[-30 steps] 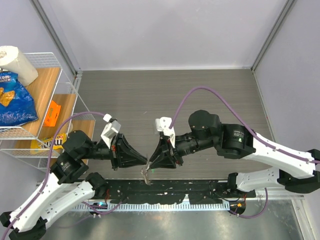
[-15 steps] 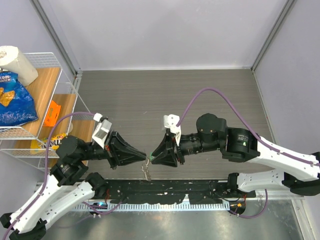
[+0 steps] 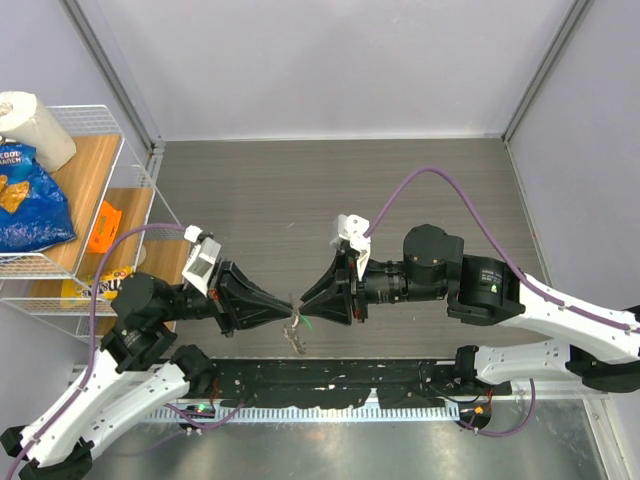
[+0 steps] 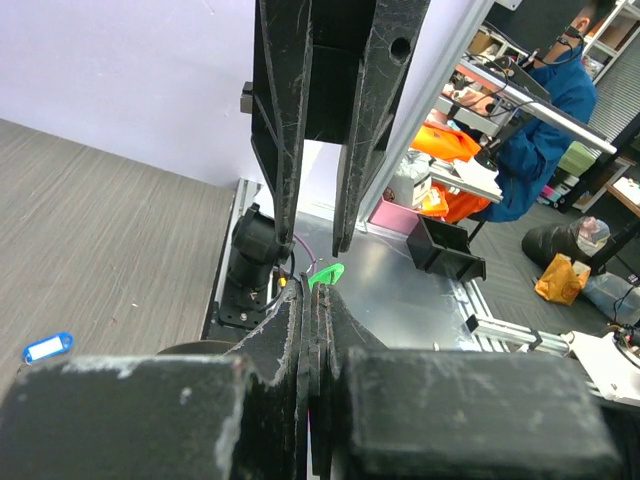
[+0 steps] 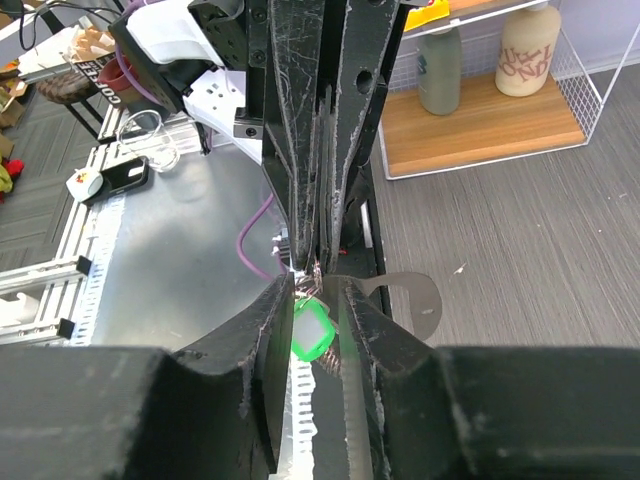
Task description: Put the keys on the keyring
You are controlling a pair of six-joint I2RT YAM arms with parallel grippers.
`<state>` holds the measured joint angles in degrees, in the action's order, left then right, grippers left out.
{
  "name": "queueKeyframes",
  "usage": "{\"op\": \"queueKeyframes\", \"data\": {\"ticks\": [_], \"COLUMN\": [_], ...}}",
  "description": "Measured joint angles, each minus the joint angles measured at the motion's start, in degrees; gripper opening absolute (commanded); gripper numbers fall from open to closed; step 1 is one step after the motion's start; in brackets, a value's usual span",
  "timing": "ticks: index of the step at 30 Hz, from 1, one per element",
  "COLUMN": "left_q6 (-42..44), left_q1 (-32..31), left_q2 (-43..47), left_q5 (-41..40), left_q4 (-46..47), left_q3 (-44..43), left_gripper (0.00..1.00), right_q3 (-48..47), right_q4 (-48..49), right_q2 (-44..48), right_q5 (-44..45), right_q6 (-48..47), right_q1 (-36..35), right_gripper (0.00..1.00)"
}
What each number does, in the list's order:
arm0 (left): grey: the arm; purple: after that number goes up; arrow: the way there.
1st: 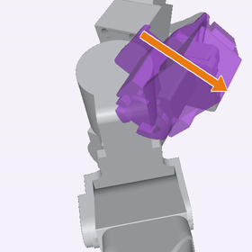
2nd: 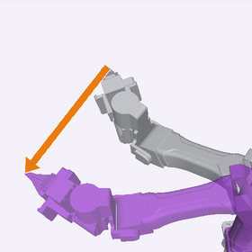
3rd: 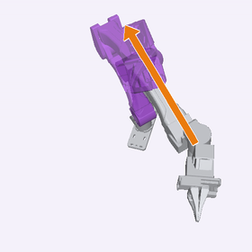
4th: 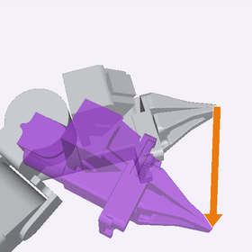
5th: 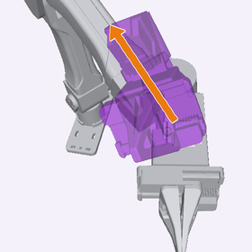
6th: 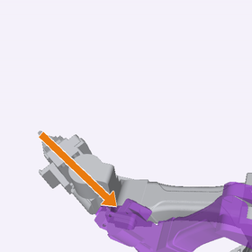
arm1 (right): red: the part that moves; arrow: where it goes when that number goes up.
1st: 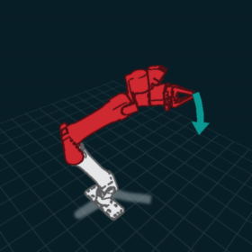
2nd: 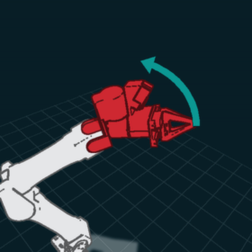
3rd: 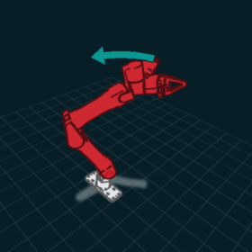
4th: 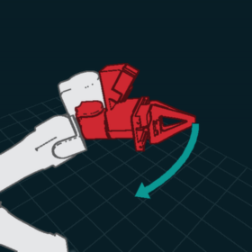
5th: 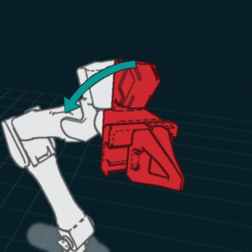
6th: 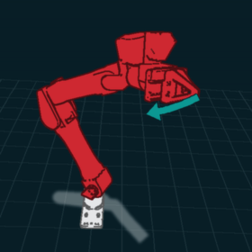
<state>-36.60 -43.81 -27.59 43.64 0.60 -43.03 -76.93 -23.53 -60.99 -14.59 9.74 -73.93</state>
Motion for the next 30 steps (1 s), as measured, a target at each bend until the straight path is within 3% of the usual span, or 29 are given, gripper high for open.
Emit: {"op": "queueKeyframes", "data": {"ticks": [18,24,30], "left_q6": [0.9,1.1,1.1], "left_q1": [0.0,0.0,0.0], "left_q2": [0.4,0.8,1.6], "left_q5": [-1.7,-2.5,-3.1], "left_q4": [-0.2,-0.5,-0.7], "left_q3": [0.0,0.0,0.0], "left_gripper": [0.00,0.00,0.00], "right_q3": [0.0,0.0,0.4], "right_q4": [-0.3,-0.3,0.0], "right_q2": [-0.9,-0.9,-0.9], "right_q5": [-0.3,-0.5,-0.5], "right_q6": [1.3,1.5,1.9], "right_q1": [0.0,0.0,0.0], "right_gripper": [0.24,0.05,0.05]}}
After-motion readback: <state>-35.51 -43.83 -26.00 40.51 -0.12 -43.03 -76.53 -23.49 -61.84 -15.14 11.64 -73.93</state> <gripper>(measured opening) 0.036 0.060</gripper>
